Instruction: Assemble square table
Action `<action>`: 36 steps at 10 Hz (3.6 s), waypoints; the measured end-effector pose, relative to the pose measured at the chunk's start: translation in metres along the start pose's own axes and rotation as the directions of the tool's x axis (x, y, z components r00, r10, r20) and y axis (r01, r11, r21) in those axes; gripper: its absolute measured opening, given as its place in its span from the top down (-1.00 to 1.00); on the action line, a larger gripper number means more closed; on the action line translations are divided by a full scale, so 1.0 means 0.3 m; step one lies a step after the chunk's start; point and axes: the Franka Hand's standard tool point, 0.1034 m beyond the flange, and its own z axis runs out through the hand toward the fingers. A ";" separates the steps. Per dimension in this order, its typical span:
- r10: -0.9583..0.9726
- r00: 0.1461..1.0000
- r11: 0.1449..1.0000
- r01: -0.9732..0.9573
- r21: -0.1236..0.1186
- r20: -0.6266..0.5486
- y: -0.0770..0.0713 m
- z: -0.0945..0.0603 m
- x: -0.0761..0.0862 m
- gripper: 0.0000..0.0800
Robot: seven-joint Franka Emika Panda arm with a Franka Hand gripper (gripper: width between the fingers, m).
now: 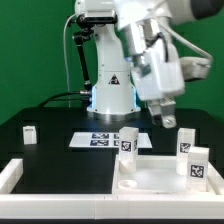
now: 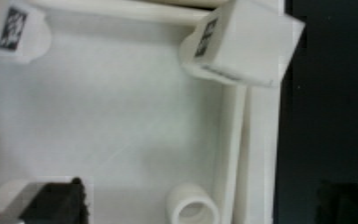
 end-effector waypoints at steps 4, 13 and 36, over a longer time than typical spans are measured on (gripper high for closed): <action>-0.028 1.000 1.000 0.028 -0.008 -0.001 0.016 0.004 0.006 -0.62; -0.783 0.621 0.621 0.781 -0.060 -0.030 0.256 -0.079 0.282 -0.62; -0.665 -0.133 -0.190 0.982 0.006 0.735 0.852 0.004 0.747 -0.62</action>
Offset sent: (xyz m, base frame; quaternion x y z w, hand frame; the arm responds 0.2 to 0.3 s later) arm 0.0000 0.0000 0.0000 0.0000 0.0000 0.0000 1.0000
